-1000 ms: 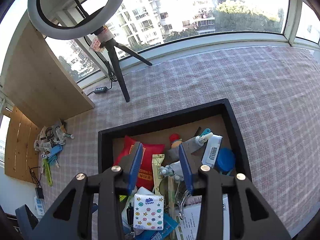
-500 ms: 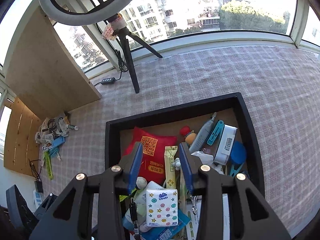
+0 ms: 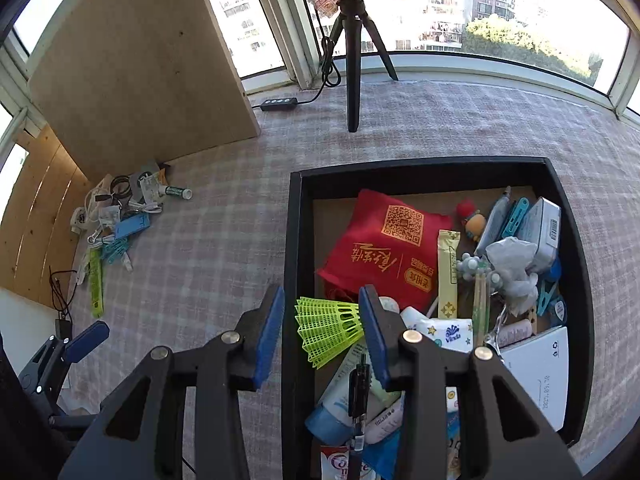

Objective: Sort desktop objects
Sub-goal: 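Move both open tools back over the remaining pile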

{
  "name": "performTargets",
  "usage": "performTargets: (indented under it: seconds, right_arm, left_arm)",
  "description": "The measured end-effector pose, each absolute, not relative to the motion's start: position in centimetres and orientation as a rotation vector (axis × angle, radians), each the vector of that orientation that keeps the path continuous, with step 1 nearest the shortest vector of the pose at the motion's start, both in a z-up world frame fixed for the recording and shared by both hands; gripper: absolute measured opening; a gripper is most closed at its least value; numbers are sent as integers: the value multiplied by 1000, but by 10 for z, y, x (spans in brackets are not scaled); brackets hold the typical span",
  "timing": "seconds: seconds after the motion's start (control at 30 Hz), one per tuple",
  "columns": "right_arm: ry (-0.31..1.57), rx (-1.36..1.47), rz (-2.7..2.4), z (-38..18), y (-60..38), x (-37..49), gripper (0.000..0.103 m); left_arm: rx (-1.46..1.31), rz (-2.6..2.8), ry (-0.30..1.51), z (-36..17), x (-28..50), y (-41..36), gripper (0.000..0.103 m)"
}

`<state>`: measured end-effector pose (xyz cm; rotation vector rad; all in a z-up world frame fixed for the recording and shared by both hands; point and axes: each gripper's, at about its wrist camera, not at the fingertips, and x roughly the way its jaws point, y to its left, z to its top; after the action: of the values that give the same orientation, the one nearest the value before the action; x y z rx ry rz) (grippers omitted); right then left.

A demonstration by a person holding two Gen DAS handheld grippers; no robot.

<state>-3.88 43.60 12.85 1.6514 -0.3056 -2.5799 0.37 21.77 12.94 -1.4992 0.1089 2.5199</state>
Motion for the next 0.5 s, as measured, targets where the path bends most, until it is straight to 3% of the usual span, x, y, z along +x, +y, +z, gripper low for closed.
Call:
performTargets:
  seconds: [0.5]
  right_arm:
    - [-174,1638,-2549,84,298,11,43]
  left_arm:
    - [-1619,2659,-11,108,39,69,77]
